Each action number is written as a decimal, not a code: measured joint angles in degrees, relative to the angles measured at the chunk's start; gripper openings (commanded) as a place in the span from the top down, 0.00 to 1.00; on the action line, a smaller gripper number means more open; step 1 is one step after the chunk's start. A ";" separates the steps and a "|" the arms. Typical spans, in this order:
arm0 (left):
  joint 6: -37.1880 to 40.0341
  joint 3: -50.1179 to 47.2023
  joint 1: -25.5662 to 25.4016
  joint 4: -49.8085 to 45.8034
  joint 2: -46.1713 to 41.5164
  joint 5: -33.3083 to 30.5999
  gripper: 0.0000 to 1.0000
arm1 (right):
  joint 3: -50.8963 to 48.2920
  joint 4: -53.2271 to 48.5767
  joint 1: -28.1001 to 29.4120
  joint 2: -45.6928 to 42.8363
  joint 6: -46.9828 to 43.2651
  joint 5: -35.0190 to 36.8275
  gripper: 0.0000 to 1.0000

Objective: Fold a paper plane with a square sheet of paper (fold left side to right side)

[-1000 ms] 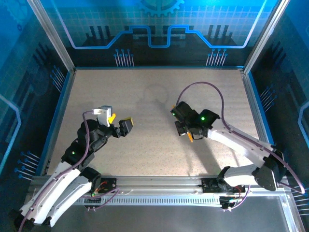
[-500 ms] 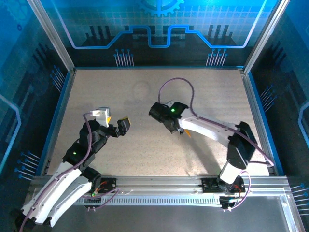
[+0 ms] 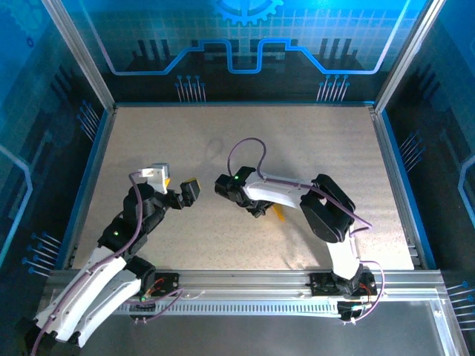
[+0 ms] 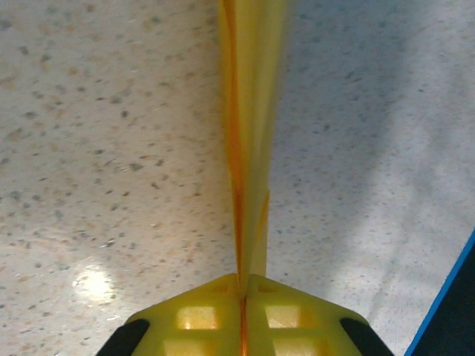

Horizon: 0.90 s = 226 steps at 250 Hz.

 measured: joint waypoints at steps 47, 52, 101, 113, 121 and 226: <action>-0.33 -0.31 0.02 0.02 0.35 0.02 0.00 | -0.02 2.32 0.11 1.46 -0.90 -5.81 0.76; -0.39 -0.31 0.02 0.02 0.48 0.02 0.00 | -0.02 2.58 0.11 1.46 -1.05 -6.38 0.75; -1.05 -0.31 0.02 0.02 1.14 0.07 0.00 | -0.02 4.55 0.11 1.44 -1.77 -10.32 0.62; -1.18 -0.31 0.02 0.04 1.20 0.13 0.00 | -0.02 5.03 0.11 1.38 -1.55 -11.06 0.58; -1.27 -0.31 0.02 0.04 1.25 0.28 0.00 | -0.02 5.42 0.09 1.16 -1.62 -11.54 0.56; -1.49 -0.22 0.44 0.02 6.36 4.52 0.00 | -4.48 11.54 -0.57 -13.29 -2.12 -17.73 0.24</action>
